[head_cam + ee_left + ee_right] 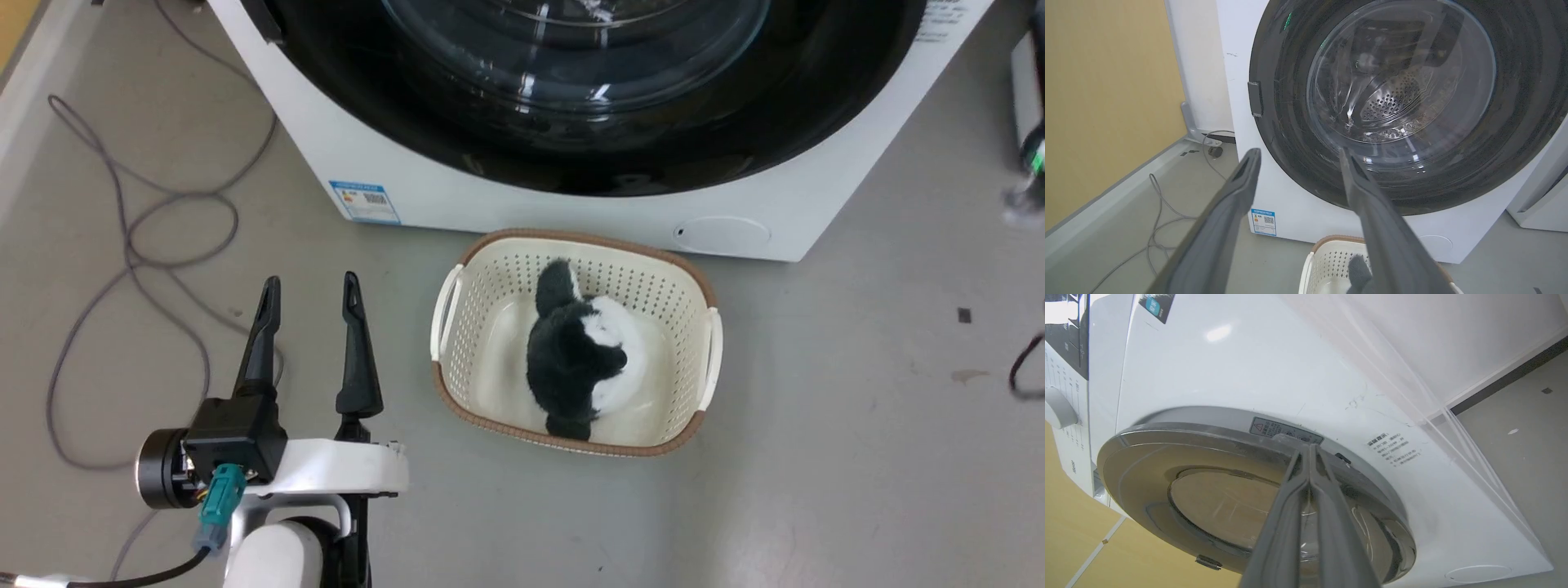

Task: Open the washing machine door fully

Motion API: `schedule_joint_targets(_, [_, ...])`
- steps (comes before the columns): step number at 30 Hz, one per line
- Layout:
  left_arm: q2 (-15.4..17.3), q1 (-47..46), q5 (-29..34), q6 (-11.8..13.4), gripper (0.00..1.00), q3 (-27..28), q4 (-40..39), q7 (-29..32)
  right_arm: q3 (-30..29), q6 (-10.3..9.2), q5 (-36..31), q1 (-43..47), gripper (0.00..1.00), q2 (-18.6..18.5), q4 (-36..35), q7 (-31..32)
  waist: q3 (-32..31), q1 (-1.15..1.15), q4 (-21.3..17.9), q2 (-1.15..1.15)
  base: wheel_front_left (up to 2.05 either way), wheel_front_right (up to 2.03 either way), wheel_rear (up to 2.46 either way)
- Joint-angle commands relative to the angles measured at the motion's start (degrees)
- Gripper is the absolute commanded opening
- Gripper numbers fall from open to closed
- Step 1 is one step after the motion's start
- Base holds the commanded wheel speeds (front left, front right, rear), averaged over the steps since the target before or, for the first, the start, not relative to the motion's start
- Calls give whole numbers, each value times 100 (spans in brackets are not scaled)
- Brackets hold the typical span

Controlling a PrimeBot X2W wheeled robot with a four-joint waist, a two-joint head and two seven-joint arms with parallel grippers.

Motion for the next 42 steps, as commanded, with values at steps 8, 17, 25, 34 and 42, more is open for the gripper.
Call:
schedule_joint_targets(8, [7,-251,-154,152,100,-111,-90,-139,368,-2,349,-1118,0,-298,674,374,303,-1,155,0,0,0,0])
schedule_joint_targets(17, [8,-331,-261,288,100,-190,-117,-259,680,-3,864,-1885,0,-591,1388,839,429,-1,312,0,0,0,0])
schedule_joint_targets(25, [9,-398,-308,353,100,-242,-169,-343,910,-3,1278,-2413,0,-675,1674,1153,643,-1,375,0,0,0,0])
schedule_joint_targets(34, [9,-370,-305,391,100,-248,-123,-382,1247,-3,1791,-2228,0,-796,1407,2324,520,-1,370,0,0,0,0])
schedule_joint_targets(42, [9,-329,-270,352,100,-224,-103,-382,1621,-3,1726,-1959,0,-763,1224,2743,445,-1,301,0,0,0,0])
